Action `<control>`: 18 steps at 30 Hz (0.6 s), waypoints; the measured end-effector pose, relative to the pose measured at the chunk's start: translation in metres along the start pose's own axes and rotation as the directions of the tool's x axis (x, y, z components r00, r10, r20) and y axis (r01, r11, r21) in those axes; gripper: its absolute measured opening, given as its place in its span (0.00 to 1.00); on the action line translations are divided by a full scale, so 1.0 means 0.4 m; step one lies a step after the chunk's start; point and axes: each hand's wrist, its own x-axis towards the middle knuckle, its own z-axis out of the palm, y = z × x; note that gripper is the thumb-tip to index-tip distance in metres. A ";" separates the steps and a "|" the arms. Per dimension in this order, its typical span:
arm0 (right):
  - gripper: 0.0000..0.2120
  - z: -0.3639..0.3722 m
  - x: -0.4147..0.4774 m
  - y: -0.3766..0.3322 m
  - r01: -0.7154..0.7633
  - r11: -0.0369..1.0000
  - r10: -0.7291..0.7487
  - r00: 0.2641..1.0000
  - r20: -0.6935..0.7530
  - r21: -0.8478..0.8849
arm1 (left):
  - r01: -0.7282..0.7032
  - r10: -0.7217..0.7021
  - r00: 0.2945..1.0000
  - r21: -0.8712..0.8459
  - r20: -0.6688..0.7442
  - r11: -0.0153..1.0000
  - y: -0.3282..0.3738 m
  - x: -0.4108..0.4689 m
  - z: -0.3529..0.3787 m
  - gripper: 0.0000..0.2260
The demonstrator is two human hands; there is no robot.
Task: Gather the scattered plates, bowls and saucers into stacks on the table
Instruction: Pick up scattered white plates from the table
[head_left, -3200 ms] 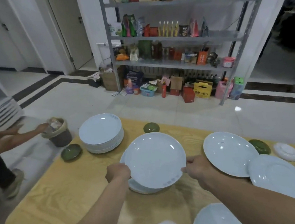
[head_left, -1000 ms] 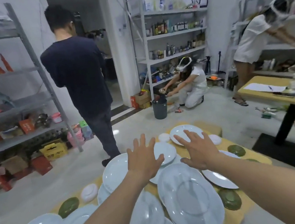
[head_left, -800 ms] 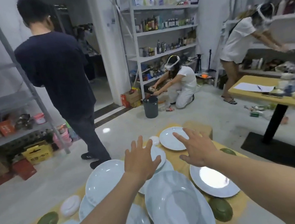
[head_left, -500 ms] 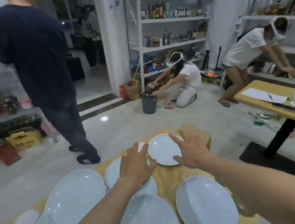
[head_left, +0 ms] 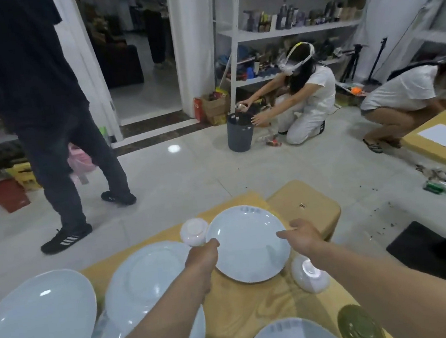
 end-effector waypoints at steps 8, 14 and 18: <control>0.34 0.024 0.135 0.031 -0.027 0.999 0.022 0.993 0.116 0.047 | 0.045 -0.049 0.996 -0.070 -0.068 0.997 -0.004 0.092 0.072 0.17; 0.22 0.047 0.171 0.047 -0.022 0.997 0.012 0.993 0.119 0.077 | 0.021 -0.029 0.991 -0.060 -0.129 0.998 -0.008 0.146 0.085 0.21; 0.09 0.040 0.152 0.042 -0.010 0.997 0.004 0.997 0.081 0.073 | 0.013 -0.025 0.987 -0.075 -0.156 0.997 -0.015 0.134 0.086 0.22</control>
